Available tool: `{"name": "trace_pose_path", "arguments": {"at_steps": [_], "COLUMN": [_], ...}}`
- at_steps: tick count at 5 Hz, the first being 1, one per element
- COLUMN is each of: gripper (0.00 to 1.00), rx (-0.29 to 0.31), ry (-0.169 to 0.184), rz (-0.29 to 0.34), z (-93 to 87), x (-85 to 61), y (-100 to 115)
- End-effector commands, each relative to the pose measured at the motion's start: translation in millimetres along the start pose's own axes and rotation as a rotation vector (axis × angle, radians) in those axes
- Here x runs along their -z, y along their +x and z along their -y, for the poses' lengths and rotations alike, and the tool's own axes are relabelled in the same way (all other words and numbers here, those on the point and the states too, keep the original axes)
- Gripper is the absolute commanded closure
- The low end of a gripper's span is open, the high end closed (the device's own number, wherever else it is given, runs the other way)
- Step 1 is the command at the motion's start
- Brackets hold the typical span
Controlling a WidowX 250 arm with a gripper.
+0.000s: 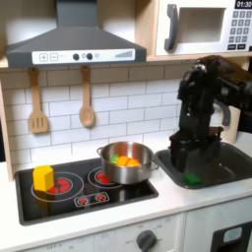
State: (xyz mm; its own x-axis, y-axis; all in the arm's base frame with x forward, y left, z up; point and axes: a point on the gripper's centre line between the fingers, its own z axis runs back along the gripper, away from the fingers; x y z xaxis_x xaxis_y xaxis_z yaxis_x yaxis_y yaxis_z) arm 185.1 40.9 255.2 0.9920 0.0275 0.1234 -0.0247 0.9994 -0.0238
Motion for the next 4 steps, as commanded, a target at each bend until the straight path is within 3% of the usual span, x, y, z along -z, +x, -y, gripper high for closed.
{"name": "trace_pose_path", "arguments": {"at_steps": [1,2,4], "gripper": [0.00,0.00,0.00], "rx": [-0.002,-0.035,-0.020], "ry": [-0.027,-0.014,-0.015], "rz": [-0.004,-0.010,-0.010], "z": [-4.0,-6.6,-5.0], "x": [0.5,-0.7,-0.6], "y": [-8.0,-9.6,-9.7]}}
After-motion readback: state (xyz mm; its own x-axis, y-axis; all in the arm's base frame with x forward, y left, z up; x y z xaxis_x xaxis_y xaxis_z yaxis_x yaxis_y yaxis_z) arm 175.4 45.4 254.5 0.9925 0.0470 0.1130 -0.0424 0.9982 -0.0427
